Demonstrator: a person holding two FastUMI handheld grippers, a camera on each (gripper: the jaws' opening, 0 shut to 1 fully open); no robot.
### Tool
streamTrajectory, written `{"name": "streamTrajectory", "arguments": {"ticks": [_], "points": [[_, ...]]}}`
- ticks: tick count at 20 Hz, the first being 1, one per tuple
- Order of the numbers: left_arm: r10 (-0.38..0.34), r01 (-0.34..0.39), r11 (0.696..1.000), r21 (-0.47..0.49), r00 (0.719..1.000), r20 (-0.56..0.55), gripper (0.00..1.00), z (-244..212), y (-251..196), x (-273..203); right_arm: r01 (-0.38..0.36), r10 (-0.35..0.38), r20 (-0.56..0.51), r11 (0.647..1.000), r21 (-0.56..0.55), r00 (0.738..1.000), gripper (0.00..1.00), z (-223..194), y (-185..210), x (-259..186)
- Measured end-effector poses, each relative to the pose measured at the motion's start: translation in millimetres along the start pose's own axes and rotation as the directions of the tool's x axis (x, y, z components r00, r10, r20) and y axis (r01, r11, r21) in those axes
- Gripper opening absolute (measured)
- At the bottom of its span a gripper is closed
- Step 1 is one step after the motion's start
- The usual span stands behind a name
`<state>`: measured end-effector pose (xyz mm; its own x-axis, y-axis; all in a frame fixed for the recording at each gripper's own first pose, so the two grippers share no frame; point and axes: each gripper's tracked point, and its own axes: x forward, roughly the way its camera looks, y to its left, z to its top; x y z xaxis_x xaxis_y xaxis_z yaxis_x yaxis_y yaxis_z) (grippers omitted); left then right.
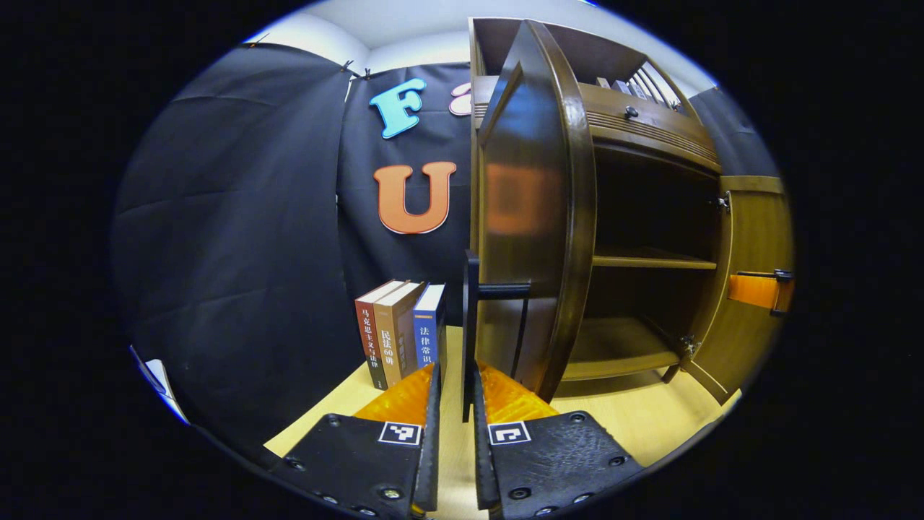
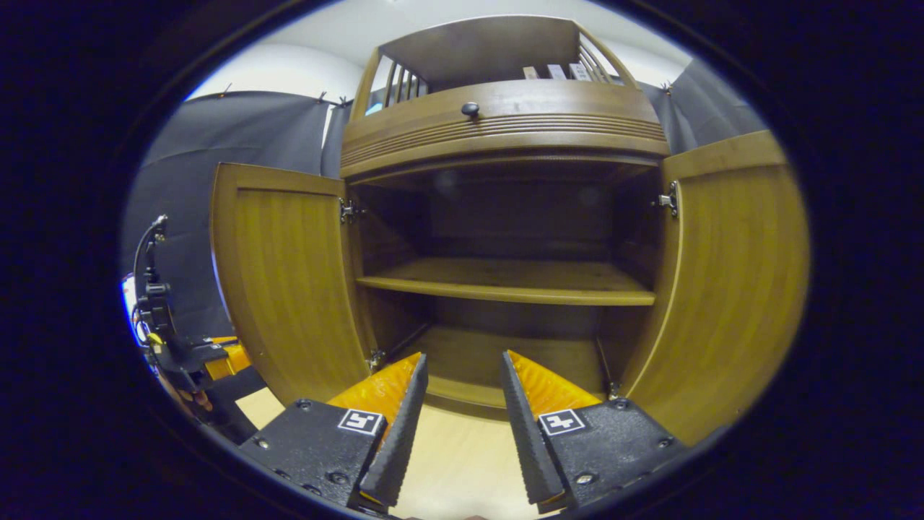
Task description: Open the right door of the double-door shoe cabinet with the right hand, and open the left door with the left hand.
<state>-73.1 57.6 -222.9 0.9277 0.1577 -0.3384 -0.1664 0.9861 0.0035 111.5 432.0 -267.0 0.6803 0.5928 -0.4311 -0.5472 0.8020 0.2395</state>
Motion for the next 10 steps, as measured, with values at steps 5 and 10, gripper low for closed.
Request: {"name": "streamTrajectory", "arguments": {"ticks": [5, 10], "points": [[0.023, -0.023, 1.0, 0.02, 1.0, 0.002, 0.18, 0.5, 18.9, -8.1, -0.018, 0.018, -0.012, 1.0, -0.005, 1.0, 0.65, -3.2, 6.2, 6.0], [0.151, -0.151, 0.988, 0.019, 0.988, 0.009, 0.12, 2.4, 66.5, -21.9, -0.04, 0.04, -0.023, 0.999, -0.01, 0.999, 0.67, -5.7, 17.2, 10.9]]}}
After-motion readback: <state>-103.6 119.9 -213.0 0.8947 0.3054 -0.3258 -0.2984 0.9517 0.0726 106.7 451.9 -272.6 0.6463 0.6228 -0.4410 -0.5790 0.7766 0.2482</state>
